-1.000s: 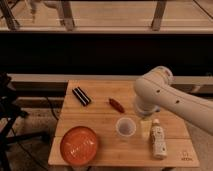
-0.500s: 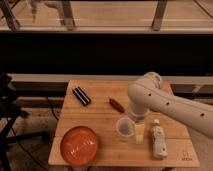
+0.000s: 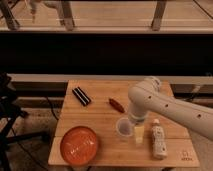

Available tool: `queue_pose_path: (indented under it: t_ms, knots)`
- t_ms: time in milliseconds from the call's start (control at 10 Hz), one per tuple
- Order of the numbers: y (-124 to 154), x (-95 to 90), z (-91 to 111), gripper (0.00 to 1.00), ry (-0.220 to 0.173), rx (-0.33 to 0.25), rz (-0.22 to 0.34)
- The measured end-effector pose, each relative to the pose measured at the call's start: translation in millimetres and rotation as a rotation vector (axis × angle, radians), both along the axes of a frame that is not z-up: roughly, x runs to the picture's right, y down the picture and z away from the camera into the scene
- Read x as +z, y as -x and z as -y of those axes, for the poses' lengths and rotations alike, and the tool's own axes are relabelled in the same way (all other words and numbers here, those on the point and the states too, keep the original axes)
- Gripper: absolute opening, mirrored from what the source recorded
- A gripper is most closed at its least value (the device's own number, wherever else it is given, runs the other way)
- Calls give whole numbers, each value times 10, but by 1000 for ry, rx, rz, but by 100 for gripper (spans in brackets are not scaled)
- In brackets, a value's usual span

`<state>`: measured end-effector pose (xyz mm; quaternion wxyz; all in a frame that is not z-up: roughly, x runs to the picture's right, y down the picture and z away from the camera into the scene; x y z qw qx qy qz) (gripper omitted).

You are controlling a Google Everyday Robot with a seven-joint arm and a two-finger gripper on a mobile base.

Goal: Pick up the ceramic cup

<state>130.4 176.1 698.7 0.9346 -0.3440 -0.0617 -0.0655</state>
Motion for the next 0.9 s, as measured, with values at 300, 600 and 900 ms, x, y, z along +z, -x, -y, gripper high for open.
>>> queue_pose_path:
  t_ms: [300,600,900]
  knots:
    - [2,140,-86,100,21,21,25]
    - [-12,250,-157,100,32,36,44]
    - [21,318,-171,100,41,44,61]
